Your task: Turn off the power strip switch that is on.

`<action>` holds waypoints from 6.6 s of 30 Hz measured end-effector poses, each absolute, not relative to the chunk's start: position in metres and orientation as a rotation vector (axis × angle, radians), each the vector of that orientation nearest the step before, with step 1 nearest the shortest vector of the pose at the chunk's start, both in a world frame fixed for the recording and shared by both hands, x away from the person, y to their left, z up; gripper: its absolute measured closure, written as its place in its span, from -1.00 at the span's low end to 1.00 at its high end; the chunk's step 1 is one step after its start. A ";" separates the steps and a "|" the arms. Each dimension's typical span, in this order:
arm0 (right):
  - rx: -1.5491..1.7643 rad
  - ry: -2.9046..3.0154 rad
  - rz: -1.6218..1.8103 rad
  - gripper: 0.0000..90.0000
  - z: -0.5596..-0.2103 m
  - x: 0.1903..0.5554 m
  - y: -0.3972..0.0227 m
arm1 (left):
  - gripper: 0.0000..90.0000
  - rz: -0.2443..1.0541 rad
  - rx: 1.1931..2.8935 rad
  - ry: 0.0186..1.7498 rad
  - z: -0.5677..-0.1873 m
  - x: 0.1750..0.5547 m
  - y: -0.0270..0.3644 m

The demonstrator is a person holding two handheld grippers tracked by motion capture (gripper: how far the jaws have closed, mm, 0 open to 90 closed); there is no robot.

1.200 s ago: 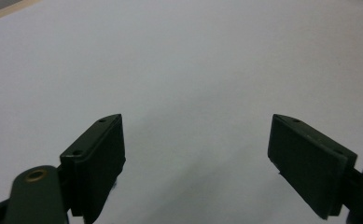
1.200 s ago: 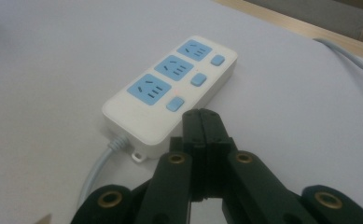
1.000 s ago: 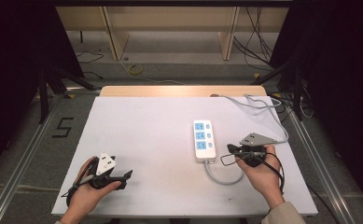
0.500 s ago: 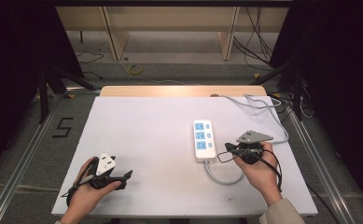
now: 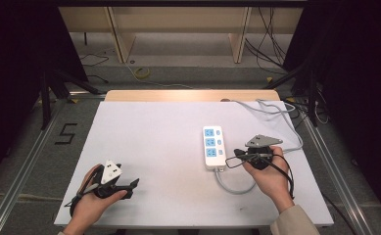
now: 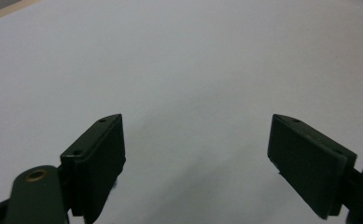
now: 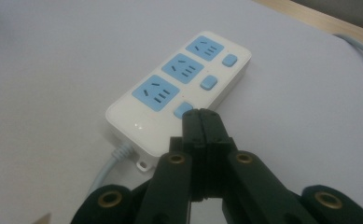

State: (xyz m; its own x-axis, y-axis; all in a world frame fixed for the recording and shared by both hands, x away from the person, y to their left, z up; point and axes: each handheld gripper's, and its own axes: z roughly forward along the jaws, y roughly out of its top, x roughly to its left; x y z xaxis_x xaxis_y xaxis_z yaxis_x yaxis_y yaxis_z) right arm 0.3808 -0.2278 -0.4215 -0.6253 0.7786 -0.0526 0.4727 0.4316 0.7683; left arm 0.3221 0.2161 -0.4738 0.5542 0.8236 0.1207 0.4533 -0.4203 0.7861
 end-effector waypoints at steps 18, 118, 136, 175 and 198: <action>1.059 2.322 1.016 1.00 -0.421 0.388 -0.221 | -0.58 0.661 2.069 1.018 -0.474 0.322 0.215; 1.121 2.458 0.873 1.00 -0.428 0.429 -0.189 | -0.57 0.662 2.074 1.007 -0.474 0.322 0.214; 1.120 2.472 0.841 1.00 -0.426 0.435 -0.182 | -0.56 0.661 2.080 1.003 -0.474 0.322 0.214; 1.175 2.593 0.708 1.00 -0.423 0.457 -0.173 | -0.56 0.659 2.075 1.006 -0.474 0.322 0.213; 1.187 2.642 0.611 1.00 -0.429 0.464 -0.163 | -0.56 0.658 2.081 1.001 -0.474 0.322 0.213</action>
State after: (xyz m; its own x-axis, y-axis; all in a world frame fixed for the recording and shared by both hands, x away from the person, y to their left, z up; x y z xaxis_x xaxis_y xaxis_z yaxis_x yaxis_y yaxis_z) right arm 0.4645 -0.1628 -0.4286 -0.6648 0.7470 0.0031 0.6725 0.5967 0.4378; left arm 0.3224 0.2134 -0.4739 0.5674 0.8129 0.1312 0.4435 -0.4359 0.7831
